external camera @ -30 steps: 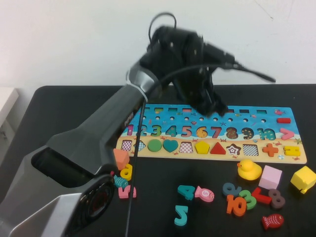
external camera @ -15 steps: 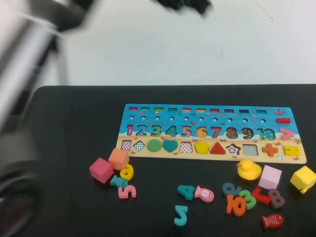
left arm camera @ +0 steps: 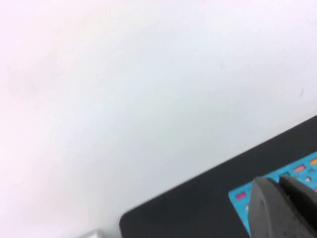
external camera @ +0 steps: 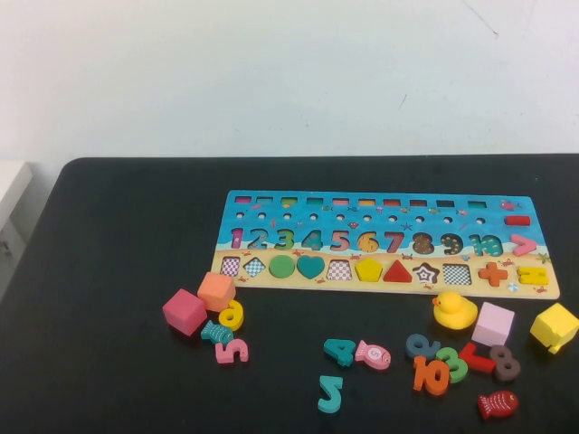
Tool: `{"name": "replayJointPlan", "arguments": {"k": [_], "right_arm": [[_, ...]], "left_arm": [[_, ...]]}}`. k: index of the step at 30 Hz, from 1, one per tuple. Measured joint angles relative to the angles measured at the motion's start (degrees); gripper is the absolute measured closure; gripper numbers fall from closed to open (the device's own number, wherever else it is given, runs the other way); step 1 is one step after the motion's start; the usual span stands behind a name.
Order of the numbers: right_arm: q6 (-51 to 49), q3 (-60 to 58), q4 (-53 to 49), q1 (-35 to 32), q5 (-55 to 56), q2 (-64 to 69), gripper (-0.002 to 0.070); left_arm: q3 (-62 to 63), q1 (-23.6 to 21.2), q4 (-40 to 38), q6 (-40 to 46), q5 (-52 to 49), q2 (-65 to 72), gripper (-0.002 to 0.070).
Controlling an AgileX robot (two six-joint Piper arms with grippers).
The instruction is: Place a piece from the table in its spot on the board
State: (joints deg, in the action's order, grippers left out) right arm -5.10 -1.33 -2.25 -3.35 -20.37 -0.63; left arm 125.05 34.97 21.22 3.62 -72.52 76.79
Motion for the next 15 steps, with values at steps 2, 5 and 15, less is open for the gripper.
{"name": "replayJointPlan", "arguments": {"k": [2,5,15], "right_arm": [[0.0,0.0,0.0,0.0,0.0,0.0,0.0657],[0.0,0.0,0.0,0.0,0.0,0.0,0.0657],[0.0,0.0,0.0,0.0,0.0,0.0,0.0657]], "left_arm": [[-6.4,0.0,0.6,-1.6,0.0,-6.9,0.0675],[-16.2,0.0,1.3,-3.1,2.3,-16.7,0.0675],[-52.8,0.0,0.3,-11.4,12.3,-45.8,0.0675]]}}
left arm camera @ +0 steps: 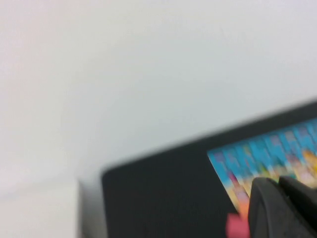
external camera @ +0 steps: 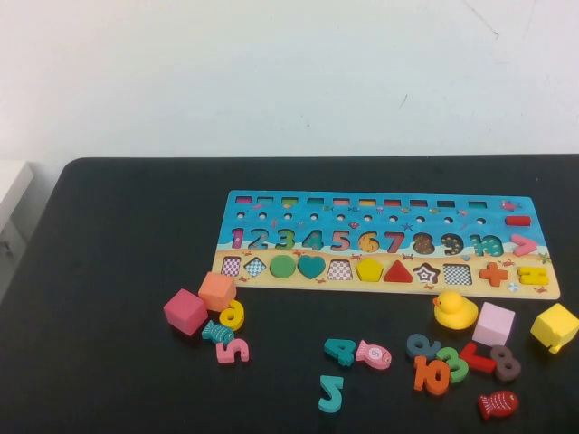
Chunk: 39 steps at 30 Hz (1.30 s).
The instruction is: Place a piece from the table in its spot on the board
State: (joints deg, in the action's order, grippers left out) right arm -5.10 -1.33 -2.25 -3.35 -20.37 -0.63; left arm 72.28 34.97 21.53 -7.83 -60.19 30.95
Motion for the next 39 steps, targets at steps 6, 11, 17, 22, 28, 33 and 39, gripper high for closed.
{"name": "replayJointPlan", "arguments": {"k": [6,11,17,22,28,33,39], "right_arm": [[0.0,0.0,0.0,0.0,0.0,0.0,0.0658],[0.0,0.0,0.0,0.0,0.0,0.0,0.0658],[0.0,0.0,0.0,0.0,0.0,0.0,0.0657],[0.0,0.0,0.0,0.0,0.0,0.0,0.0658],[0.0,0.0,0.0,0.0,0.0,0.0,0.0658],[0.0,0.0,0.0,0.0,0.0,0.0,0.0657],[0.0,0.0,0.0,0.0,0.0,0.0,0.0658]], "left_arm": [[-8.8,0.0,-4.6,-3.6,-2.5,-1.2,0.0675],[-12.3,0.0,-7.0,-6.3,-1.9,-1.0,0.0675],[-13.3,0.0,-9.1,-4.9,-6.8,-1.0,0.0675],[-18.0,0.0,-12.1,-4.3,-5.0,-1.7,0.0675],[-31.5,-3.1,-16.1,-4.3,13.7,-9.0,0.0675],[-46.8,-7.4,-16.2,-4.3,37.2,-17.9,0.0675],[-63.7,-19.5,-16.2,-4.2,47.8,-27.7,0.0675]]}}
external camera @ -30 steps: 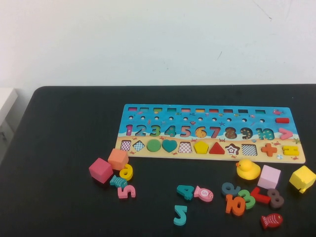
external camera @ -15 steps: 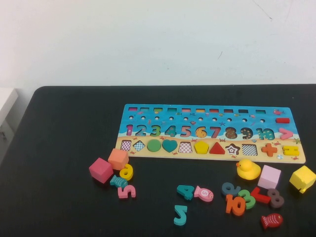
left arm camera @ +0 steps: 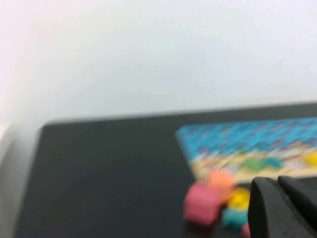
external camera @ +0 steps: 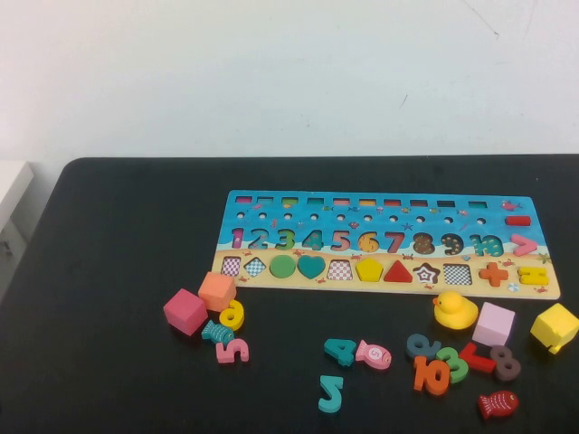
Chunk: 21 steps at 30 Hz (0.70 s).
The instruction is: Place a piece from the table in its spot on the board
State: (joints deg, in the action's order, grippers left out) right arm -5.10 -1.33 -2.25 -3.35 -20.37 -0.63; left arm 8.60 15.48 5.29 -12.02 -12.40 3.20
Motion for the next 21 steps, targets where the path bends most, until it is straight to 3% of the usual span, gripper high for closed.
{"name": "replayJointPlan", "arguments": {"k": [4,9,21], "right_arm": [[0.0,0.0,0.0,0.0,0.0,0.0,0.0657],[0.0,0.0,0.0,0.0,0.0,0.0,0.0657],[0.0,0.0,0.0,0.0,0.0,-0.1,0.0658]], "left_arm": [[-4.7,-6.7,-0.7,0.0,-2.4,-2.4,0.0675],[-9.5,-11.2,-1.2,0.0,-3.2,-3.1,0.0675],[-9.5,-12.5,-3.0,2.6,-5.9,-3.9,0.0675]]}}
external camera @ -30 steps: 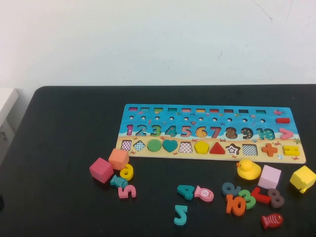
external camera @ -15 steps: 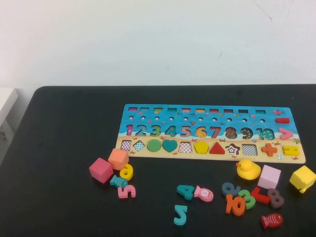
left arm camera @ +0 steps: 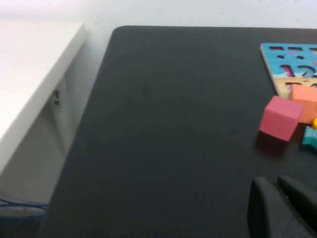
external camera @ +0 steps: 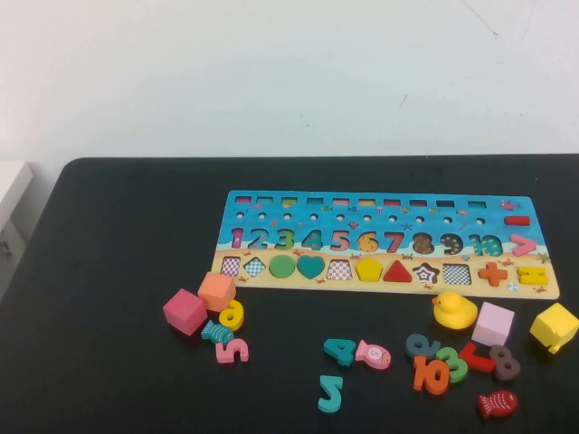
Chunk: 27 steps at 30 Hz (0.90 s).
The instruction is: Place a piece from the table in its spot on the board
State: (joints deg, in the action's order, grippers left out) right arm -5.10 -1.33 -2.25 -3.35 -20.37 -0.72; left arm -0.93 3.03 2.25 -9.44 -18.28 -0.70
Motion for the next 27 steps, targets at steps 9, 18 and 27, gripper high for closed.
{"name": "replayJointPlan", "arguments": {"k": [9,18,27], "right_arm": [[0.0,0.0,0.0,0.0,0.0,0.0,0.0657],[0.0,0.0,0.0,0.0,0.0,0.0,0.0657],[0.0,0.0,0.0,0.0,0.0,0.0,0.0658]], "left_arm": [[0.0,3.0,-2.6,4.7,0.0,0.0,0.0675],[0.0,3.4,-2.3,7.7,0.0,0.0,0.0676],[0.0,3.4,-2.3,7.6,0.0,-0.1,0.0676]]}}
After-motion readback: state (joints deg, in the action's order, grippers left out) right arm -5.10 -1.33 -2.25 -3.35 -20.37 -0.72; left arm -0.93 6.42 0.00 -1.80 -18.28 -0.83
